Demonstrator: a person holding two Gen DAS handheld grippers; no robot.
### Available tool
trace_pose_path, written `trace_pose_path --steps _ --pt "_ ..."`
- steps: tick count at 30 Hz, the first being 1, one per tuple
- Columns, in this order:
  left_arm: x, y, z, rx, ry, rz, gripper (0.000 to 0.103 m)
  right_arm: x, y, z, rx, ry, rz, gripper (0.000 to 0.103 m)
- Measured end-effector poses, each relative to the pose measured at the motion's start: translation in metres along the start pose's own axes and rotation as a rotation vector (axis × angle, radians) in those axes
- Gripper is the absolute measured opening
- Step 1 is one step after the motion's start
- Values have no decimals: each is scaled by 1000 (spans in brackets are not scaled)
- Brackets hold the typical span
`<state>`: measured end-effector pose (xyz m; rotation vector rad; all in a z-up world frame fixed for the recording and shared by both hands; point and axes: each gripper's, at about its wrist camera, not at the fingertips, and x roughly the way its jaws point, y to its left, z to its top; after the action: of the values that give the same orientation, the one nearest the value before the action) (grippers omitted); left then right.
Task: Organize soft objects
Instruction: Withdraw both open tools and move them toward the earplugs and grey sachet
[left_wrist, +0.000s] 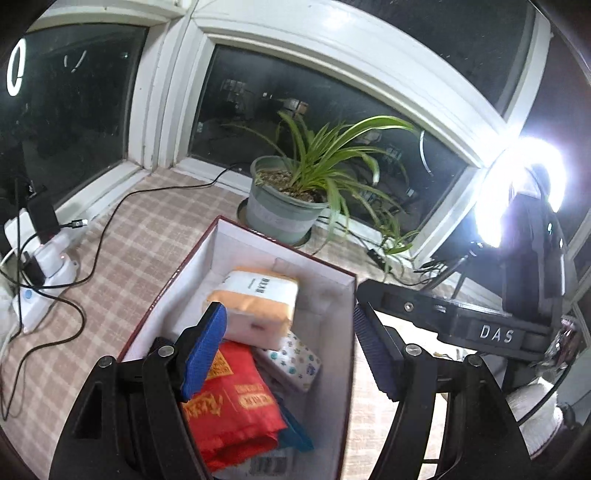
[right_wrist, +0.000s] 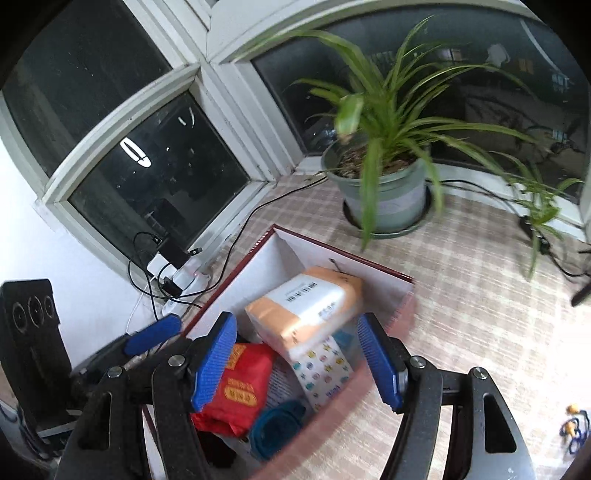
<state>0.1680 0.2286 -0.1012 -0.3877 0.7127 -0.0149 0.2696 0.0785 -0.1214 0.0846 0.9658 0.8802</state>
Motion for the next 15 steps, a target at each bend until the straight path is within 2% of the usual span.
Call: trace_pose_path --steps 6,15 --pt "-17 -22 -13 19 -22 -30 70 -42 -22 -27 39 -59 -3 65" --pt "-20 -82 -53 68 -8 -91 70 -124 -87 -85 134 -174 -17 65"
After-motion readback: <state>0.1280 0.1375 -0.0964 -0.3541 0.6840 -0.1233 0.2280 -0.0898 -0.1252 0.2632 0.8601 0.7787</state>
